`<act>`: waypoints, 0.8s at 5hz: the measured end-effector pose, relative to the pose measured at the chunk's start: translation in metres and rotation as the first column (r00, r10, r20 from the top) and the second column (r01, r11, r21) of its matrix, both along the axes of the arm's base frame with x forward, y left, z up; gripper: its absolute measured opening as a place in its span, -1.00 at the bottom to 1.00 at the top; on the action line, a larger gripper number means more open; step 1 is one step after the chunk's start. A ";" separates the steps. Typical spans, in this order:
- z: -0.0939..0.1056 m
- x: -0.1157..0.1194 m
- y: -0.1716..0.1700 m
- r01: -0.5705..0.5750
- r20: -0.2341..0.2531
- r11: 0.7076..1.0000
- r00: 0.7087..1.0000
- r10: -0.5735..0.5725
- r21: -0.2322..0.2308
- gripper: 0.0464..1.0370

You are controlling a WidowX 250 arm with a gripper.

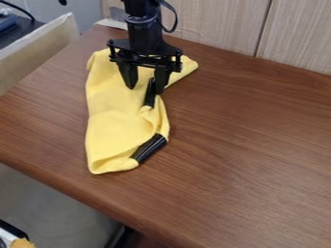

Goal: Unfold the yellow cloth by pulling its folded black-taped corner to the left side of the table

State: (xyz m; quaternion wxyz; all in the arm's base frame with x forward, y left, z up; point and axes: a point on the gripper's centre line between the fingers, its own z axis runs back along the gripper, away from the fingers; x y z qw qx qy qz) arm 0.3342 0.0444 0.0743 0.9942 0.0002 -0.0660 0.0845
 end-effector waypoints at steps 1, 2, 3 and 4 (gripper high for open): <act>-0.001 0.000 0.002 -0.010 -0.003 1.000 1.000 0.010 0.011 -0.36; -0.001 0.000 0.003 -0.012 -0.003 1.000 1.000 0.012 0.010 -0.77; -0.001 -0.001 0.002 -0.013 -0.007 1.000 1.000 0.013 0.008 -0.96; 0.002 0.001 0.001 -0.006 0.001 1.000 1.000 0.006 -0.005 -0.97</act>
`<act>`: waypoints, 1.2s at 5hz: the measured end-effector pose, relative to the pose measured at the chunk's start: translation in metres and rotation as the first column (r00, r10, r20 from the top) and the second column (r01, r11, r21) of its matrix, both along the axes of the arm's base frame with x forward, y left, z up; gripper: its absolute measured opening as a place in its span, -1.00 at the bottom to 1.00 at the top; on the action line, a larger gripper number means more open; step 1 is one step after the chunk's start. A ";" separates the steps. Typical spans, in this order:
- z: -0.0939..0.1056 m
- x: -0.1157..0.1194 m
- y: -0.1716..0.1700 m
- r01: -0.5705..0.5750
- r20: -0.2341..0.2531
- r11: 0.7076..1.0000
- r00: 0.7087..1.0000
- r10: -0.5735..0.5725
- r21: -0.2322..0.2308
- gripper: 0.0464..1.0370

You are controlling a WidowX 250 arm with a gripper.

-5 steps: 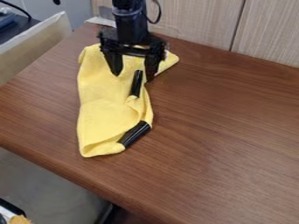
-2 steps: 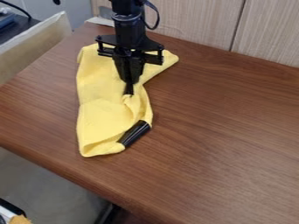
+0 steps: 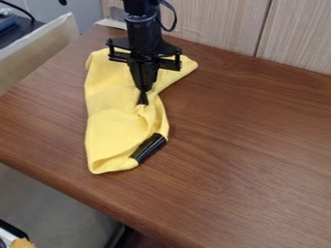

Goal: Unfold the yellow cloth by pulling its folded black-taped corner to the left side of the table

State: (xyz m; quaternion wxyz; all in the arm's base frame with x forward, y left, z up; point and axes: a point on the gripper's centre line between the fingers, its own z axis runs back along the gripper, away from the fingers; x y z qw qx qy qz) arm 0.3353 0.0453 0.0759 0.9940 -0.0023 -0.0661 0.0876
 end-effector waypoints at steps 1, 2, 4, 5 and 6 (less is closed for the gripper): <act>0.003 0.003 0.003 -0.006 0.013 1.000 1.000 0.006 -0.022 -0.97; 0.012 0.003 0.013 -0.042 0.032 0.999 0.999 0.043 -0.031 -0.97; 0.033 -0.002 0.049 -0.137 0.084 0.989 0.986 0.142 -0.056 -0.98; 0.036 -0.011 0.077 -0.206 0.092 0.976 0.973 0.212 -0.069 -0.98; 0.046 -0.030 0.108 -0.286 0.121 0.955 0.948 0.294 -0.081 -0.98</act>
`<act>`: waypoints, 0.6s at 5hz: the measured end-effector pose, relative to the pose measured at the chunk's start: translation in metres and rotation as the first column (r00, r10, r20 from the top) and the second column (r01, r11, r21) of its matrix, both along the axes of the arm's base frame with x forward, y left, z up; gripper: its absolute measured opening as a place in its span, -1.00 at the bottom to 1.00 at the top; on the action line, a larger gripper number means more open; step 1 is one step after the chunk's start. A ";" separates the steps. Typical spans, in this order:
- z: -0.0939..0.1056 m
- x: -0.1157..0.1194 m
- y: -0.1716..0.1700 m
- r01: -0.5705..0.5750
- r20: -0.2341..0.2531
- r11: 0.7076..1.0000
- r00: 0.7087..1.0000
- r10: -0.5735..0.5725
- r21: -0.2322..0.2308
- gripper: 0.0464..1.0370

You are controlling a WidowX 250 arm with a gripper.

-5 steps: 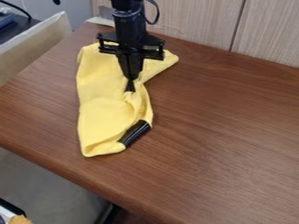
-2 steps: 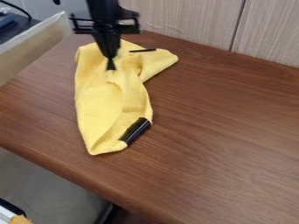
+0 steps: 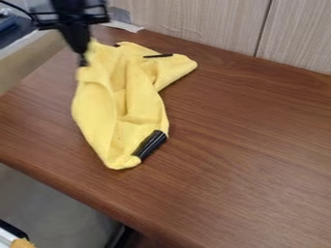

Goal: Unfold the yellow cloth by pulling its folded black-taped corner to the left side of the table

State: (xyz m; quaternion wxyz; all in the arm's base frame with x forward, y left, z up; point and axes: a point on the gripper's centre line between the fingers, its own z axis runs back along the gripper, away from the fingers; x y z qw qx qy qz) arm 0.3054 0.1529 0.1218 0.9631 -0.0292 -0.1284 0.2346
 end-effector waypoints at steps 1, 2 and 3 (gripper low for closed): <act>-0.012 -0.026 0.027 -0.067 -0.011 0.997 0.998 0.067 -0.031 -0.98; -0.026 -0.052 0.050 -0.114 -0.018 0.993 0.993 0.113 -0.023 -0.98; -0.047 -0.073 0.062 -0.146 -0.051 0.989 0.988 0.145 -0.026 -0.98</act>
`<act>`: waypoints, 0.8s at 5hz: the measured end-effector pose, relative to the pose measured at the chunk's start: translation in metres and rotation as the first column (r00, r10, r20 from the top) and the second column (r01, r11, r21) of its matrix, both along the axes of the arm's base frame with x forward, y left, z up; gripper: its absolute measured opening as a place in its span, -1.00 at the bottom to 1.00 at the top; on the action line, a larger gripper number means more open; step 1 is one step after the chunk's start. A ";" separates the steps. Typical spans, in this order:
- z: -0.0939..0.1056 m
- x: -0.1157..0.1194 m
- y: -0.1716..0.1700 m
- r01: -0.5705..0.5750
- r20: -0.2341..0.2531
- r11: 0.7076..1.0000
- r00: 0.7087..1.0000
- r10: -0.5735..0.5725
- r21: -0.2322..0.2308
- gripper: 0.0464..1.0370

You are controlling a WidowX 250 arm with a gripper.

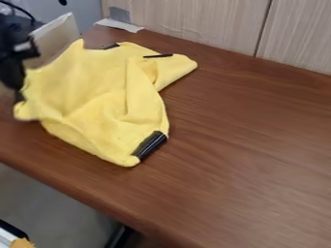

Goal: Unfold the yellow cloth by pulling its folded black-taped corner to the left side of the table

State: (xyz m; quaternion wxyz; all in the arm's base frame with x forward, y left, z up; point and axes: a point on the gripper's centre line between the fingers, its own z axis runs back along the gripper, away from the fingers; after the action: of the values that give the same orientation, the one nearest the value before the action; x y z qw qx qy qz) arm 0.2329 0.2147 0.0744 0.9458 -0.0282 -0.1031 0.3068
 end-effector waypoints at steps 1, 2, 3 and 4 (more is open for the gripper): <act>-0.017 -0.014 0.006 -0.027 -0.030 1.000 0.999 0.026 -0.011 -0.94; -0.020 -0.018 0.010 -0.045 -0.051 0.999 0.998 0.045 0.002 -0.62; -0.019 -0.019 0.012 -0.064 -0.063 0.998 0.996 0.064 0.009 -0.10; -0.020 -0.017 0.008 -0.041 -0.078 0.999 0.996 0.041 0.010 0.52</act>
State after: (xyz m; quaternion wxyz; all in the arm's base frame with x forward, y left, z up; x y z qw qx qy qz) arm 0.2157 0.2225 0.0547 0.9427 -0.0100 -0.0677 0.3265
